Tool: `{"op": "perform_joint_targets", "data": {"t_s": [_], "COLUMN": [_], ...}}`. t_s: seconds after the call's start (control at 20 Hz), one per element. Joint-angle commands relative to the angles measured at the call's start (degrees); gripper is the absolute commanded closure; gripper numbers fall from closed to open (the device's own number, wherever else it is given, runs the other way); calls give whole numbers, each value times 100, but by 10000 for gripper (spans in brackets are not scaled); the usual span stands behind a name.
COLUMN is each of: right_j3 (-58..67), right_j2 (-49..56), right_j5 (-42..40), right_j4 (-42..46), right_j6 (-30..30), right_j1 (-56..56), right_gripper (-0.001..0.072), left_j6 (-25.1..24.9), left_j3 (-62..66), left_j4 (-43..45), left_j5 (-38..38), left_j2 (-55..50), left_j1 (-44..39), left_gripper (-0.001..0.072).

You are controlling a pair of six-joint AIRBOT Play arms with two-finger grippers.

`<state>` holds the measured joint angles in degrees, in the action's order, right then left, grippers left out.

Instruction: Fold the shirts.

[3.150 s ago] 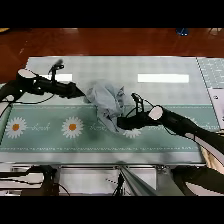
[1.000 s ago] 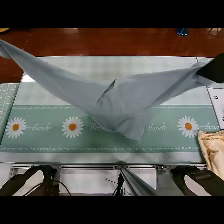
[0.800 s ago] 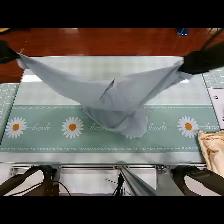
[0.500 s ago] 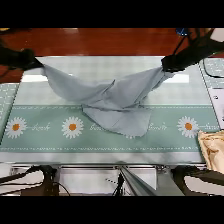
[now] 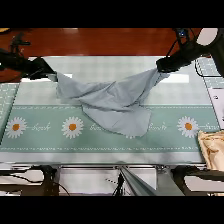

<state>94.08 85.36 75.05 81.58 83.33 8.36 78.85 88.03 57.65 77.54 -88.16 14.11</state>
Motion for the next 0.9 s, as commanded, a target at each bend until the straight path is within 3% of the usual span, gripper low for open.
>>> {"op": "perform_joint_targets", "data": {"t_s": [0.0, 0.15, 0.4, 0.6, 0.85], "right_j3": [7, 7, 7, 7, 7], "right_j2": [17, 17, 17, 17, 17], "right_j5": [105, 186, 140, 146, 118], "right_j4": [0, 0, 2, 2, 2], "right_j6": [-7, -9, -114, -114, -114], "right_j1": [2, 2, 2, 2, 2], "right_gripper": [685, 685, 685, 685, 685], "left_j6": [286, 175, -129, -155, -33], "left_j3": [35, -577, -3353, -4857, -5189], "left_j4": [-4, -7, -675, -1757, -2197], "left_j5": [673, 861, 433, -503, -1622], "left_j2": [179, 728, 1987, 2129, 1864], "left_j1": [455, 546, -4, -1023, -2798], "left_gripper": [183, 182, 173, 166, 166]}}
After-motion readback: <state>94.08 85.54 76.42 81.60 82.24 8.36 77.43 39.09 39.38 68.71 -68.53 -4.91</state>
